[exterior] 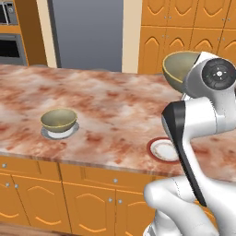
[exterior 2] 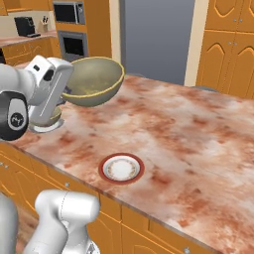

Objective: Move the bowls from the cabinet to the plates on the dining table.

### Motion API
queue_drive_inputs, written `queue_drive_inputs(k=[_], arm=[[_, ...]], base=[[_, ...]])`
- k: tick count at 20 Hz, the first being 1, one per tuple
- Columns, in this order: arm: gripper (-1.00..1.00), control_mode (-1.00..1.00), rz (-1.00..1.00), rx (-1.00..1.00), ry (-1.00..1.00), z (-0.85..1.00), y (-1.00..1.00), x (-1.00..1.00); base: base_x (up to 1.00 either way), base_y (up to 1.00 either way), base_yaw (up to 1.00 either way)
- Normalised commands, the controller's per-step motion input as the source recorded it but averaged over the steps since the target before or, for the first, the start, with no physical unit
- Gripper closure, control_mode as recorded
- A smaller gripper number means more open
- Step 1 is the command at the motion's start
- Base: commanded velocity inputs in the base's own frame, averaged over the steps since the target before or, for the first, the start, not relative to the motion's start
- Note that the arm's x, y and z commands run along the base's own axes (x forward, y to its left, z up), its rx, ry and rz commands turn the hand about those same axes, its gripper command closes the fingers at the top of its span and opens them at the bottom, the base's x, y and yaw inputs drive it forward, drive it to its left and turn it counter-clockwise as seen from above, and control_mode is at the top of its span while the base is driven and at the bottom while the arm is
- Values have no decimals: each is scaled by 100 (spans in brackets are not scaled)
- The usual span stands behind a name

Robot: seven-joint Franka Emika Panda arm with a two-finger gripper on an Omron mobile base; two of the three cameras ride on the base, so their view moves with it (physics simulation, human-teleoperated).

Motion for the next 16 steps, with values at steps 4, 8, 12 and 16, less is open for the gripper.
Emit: queue_drive_inputs(k=[4,8,12,16], arm=[[100,-100,9,0,15,-17,-19,0],[100,-100,7,0,12,-28,-9,6],[100,-100,6,0,10,-34,-3,10],[100,-100,6,0,9,-35,0,6]], base=[[0,0,0],[0,0,0],[0,0,0],[0,0,0]])
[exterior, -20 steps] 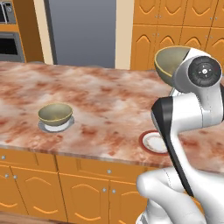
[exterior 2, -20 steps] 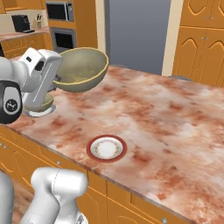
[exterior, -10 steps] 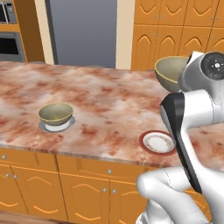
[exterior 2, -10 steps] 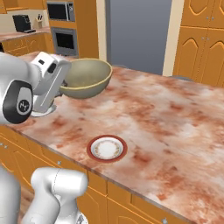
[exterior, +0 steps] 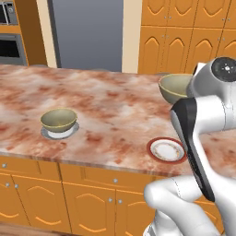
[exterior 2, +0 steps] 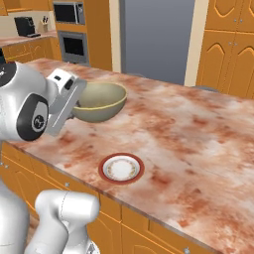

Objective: Move the bowls from the cabinet to the plates on the dining table.

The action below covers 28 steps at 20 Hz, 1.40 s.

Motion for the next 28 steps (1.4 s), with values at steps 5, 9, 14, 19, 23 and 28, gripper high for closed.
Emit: queue_drive_inputs(k=[5,9,14,19,23,28], arm=[[100,-100,5,0,10,-36,0,6],[100,-100,5,0,10,-34,0,7],[100,-100,4,0,8,-31,0,6],[100,-100,4,0,7,-31,-2,5],[100,-100,4,0,7,-30,-5,4],[100,-100,4,0,7,-31,-5,3]], base=[[0,0,0],[0,0,0],[0,0,0],[0,0,0],[0,0,0],[0,0,0]])
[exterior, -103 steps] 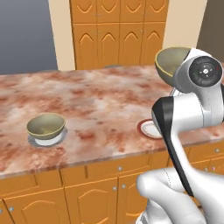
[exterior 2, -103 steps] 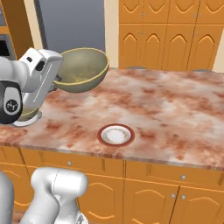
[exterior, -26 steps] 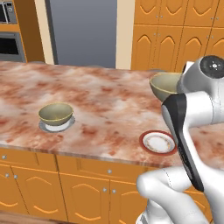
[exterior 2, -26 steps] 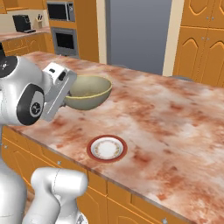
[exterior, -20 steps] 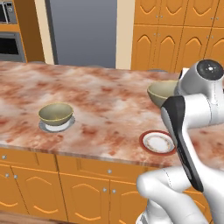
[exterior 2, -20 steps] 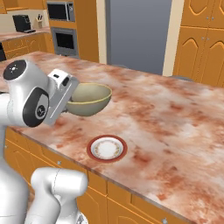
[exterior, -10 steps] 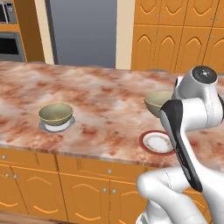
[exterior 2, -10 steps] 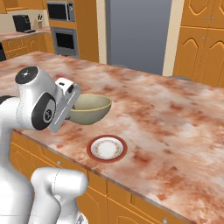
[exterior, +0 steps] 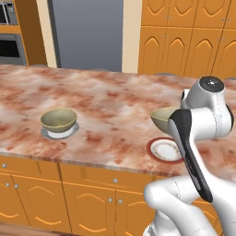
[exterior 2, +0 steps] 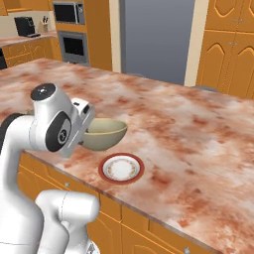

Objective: Move the bowls from the cabinet to the plates on the dining table.

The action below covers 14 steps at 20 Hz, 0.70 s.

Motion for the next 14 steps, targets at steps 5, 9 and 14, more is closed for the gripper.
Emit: queue_drive_inputs(k=[5,9,14], arm=[[100,-100,3,0,8,-33,-3,3],[100,-100,3,0,7,-33,-3,5],[100,-100,2,0,2,-30,-9,8]], base=[[0,0,0],[0,0,0],[0,0,0]])
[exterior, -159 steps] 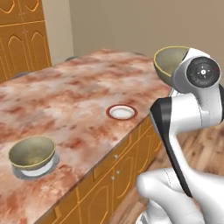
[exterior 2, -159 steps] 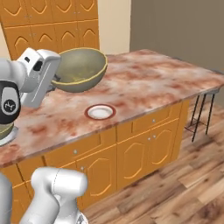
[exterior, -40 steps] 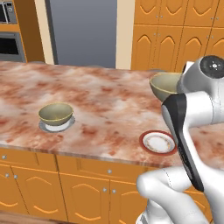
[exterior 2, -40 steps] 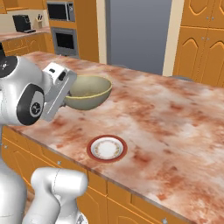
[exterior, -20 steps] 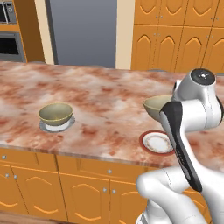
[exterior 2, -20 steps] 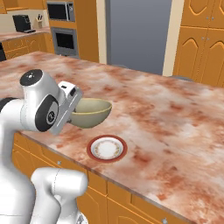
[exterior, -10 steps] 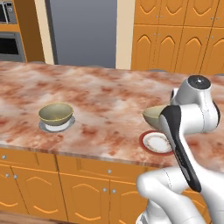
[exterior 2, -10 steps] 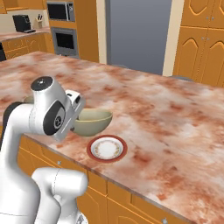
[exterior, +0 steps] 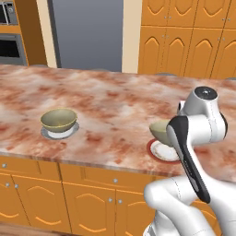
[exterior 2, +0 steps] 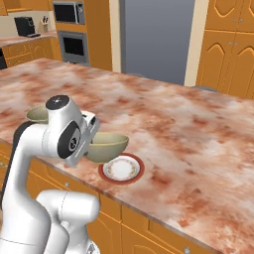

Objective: Move the bowls from the cabinet to the plates on the dining table.

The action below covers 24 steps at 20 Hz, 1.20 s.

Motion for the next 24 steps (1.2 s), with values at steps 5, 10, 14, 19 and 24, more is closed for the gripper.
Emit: queue_drive_inputs(k=[5,10,14,19,24], arm=[[100,-100,0,0,0,-27,-15,14],[100,-100,0,0,0,-26,-6,23],[100,-100,0,0,0,-21,-6,27],[100,-100,0,0,0,-17,-5,21],[100,-100,0,0,0,-20,-7,18]], base=[[0,0,0],[0,0,0],[0,0,0],[0,0,0],[0,0,0]])
